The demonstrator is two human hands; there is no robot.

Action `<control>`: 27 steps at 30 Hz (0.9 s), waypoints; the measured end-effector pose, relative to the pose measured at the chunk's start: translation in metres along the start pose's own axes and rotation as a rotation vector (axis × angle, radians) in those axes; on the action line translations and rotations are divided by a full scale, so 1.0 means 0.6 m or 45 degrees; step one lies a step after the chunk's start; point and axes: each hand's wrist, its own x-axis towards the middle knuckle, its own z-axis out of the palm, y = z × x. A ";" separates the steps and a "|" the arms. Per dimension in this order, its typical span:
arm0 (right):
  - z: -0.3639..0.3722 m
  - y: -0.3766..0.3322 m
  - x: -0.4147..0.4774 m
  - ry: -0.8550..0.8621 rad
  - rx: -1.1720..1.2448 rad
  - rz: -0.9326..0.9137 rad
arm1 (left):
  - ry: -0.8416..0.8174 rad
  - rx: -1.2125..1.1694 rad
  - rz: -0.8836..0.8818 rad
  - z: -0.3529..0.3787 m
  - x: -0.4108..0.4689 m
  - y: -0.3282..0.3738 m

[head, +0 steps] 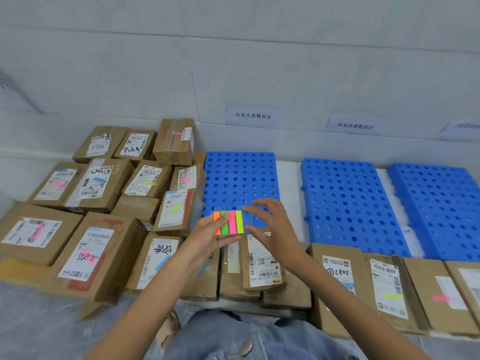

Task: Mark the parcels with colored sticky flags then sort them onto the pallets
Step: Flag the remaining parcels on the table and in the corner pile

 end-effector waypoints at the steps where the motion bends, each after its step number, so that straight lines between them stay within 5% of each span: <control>1: -0.002 0.005 0.001 0.006 -0.038 -0.035 | -0.002 -0.010 -0.001 0.004 -0.003 0.001; 27: -0.039 0.012 -0.021 -0.013 -0.295 -0.099 | -0.027 0.357 0.067 0.046 -0.023 -0.024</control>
